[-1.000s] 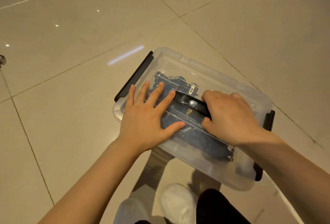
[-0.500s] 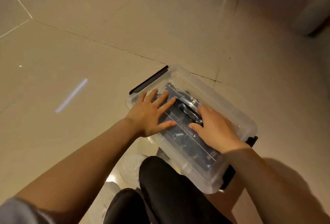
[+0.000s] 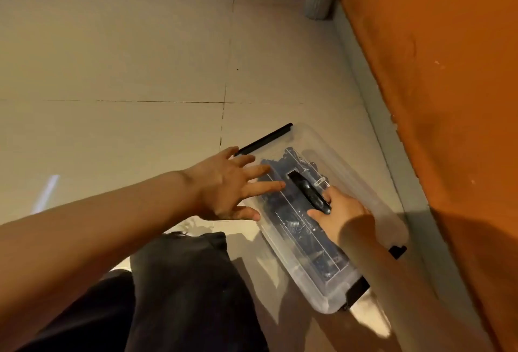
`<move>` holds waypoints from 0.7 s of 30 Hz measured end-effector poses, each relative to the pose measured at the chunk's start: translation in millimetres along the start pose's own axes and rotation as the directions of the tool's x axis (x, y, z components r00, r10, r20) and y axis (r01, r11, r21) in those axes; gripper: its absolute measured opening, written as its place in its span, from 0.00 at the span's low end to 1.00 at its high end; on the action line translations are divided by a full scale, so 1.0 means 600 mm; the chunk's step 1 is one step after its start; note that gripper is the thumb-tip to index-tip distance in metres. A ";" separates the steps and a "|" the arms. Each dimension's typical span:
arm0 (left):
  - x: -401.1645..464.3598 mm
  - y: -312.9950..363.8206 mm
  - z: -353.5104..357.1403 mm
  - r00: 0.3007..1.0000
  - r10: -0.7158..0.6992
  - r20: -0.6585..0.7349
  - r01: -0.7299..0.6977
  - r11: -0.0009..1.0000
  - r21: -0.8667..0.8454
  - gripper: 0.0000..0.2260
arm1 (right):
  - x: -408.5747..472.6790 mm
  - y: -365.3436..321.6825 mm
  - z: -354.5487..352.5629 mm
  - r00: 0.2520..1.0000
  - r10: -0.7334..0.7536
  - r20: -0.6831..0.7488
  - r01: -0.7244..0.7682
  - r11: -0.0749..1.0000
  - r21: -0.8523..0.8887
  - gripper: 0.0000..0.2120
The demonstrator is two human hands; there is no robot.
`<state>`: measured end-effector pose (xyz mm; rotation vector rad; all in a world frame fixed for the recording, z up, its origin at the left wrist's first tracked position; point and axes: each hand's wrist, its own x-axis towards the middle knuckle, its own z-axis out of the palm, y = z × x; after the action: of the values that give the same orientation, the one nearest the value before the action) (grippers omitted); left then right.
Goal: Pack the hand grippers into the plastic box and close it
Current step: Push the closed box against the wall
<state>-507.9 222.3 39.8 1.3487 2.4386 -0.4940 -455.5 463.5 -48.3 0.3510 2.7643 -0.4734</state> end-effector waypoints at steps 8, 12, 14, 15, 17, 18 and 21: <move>0.082 0.187 -0.097 0.992 0.004 0.126 0.002 0.999 -0.043 0.32 | -0.149 0.197 -0.016 0.985 0.087 -0.152 -0.077 0.995 0.071 0.19; 0.086 0.272 -0.123 0.967 0.006 0.255 -0.017 0.999 0.042 0.35 | -0.214 0.269 -0.001 0.971 0.222 -0.087 -0.203 0.961 0.186 0.15; 0.101 0.332 -0.127 0.978 0.016 0.208 0.003 0.996 -0.093 0.36 | -0.243 0.296 0.015 0.957 0.261 -0.124 -0.220 0.937 0.271 0.16; 0.108 0.368 -0.123 0.986 0.019 0.166 0.009 0.986 -0.168 0.36 | -0.256 0.311 0.024 0.957 0.254 -0.141 -0.204 0.933 0.296 0.17; 0.111 0.446 -0.106 0.991 0.024 0.133 0.016 0.955 -0.296 0.39 | -0.285 0.339 0.034 0.959 0.232 -0.161 -0.174 0.934 0.312 0.16; 0.111 0.481 -0.093 0.987 0.047 0.151 -0.001 0.957 -0.290 0.41 | -0.301 0.352 0.037 0.959 0.235 -0.160 -0.174 0.930 0.323 0.16; 0.112 0.543 -0.053 0.965 0.110 0.240 -0.088 0.991 -0.100 0.44 | -0.355 0.379 0.042 0.956 0.270 -0.114 -0.204 0.893 0.401 0.13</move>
<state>-266.7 448.5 -8.2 1.2835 2.1570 -0.4901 -187.3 623.3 -61.4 0.8493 2.7180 -0.9657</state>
